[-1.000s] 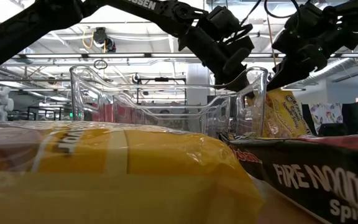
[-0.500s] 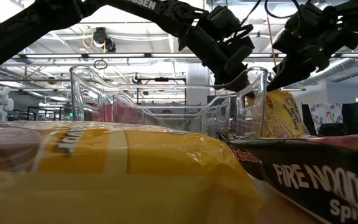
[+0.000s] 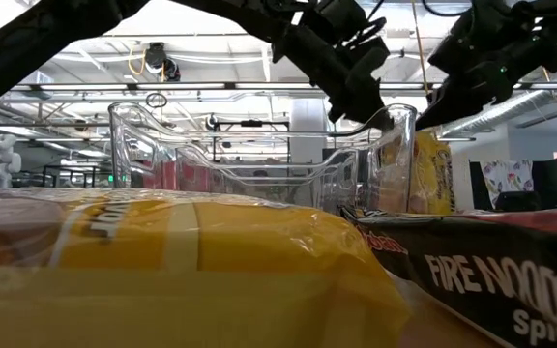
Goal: Sort Maruchan noodles
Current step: Put the yellow noodle pack into the bottom transparent bin
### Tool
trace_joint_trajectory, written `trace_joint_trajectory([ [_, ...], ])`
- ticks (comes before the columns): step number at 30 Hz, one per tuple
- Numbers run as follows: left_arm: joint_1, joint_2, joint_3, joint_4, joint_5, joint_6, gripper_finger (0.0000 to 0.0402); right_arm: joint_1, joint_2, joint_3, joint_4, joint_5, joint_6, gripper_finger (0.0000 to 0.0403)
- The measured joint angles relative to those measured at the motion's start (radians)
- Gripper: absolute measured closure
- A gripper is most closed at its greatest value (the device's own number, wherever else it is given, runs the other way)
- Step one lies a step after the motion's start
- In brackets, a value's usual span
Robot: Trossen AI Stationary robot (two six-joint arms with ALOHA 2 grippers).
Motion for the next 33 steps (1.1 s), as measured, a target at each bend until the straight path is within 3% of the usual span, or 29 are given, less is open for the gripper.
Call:
trace_joint_trajectory([
  [16, 0.0, -0.065, 0.0, -0.003, -0.037, -0.007, 0.0402, 0.0, -0.184, 0.0, -0.004, 0.086, 0.003, 0.0403],
  [33, 0.009, -0.201, 0.001, -0.01, -0.123, -0.02, 0.0402, 0.0, -0.212, 0.0, -0.012, 0.135, 0.006, 0.0403],
])
